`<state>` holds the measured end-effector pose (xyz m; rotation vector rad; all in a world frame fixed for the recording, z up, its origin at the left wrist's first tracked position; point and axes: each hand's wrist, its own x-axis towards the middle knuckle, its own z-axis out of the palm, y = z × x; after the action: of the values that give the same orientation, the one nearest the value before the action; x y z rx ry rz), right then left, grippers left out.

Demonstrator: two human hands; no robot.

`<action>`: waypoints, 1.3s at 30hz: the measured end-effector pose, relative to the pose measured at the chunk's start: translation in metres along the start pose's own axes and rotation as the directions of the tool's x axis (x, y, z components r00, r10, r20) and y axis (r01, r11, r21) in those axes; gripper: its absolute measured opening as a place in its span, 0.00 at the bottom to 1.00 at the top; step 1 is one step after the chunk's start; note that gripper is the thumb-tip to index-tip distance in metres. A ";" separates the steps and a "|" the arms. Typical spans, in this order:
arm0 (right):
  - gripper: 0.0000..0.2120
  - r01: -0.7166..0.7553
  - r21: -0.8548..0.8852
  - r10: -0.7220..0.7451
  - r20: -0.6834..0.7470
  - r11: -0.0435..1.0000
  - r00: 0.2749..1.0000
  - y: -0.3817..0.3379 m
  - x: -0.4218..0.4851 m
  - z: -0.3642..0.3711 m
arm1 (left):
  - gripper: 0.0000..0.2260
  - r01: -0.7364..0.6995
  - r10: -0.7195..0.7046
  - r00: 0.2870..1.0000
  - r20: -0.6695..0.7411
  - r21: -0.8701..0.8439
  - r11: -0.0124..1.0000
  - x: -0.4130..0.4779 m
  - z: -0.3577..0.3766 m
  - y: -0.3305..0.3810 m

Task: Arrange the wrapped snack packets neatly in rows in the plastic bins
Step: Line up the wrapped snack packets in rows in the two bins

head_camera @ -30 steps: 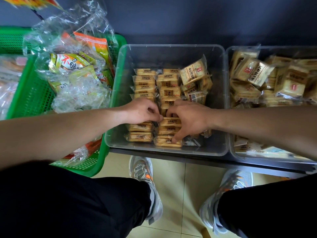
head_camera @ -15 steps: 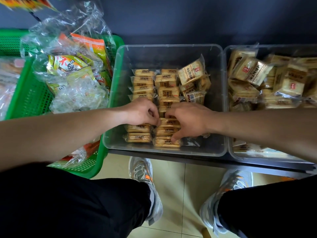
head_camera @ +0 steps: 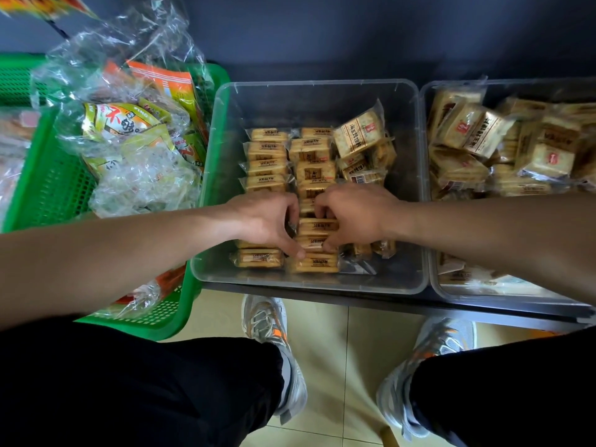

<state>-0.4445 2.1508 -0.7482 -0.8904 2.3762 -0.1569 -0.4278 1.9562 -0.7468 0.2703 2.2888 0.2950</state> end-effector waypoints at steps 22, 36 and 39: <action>0.26 -0.094 -0.073 0.085 -0.114 0.993 0.990 -0.002 0.006 0.001 | 0.13 0.017 -0.016 0.946 -0.323 -0.001 1.000 -0.002 -0.009 -0.019; 0.26 -0.100 -0.058 0.090 -0.154 0.993 0.984 0.008 0.010 -0.014 | 0.33 0.063 -0.050 0.930 -0.364 0.025 0.998 0.001 -0.005 -0.020; 0.20 -0.009 -0.009 0.008 -0.122 1.000 0.992 0.004 0.013 -0.017 | 0.24 0.047 -0.035 0.924 -0.381 0.023 0.999 0.001 -0.007 -0.021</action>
<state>-0.4637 2.1439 -0.7419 -0.8983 2.4951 -0.2029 -0.4355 1.9354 -0.7493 0.1930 2.6822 0.3107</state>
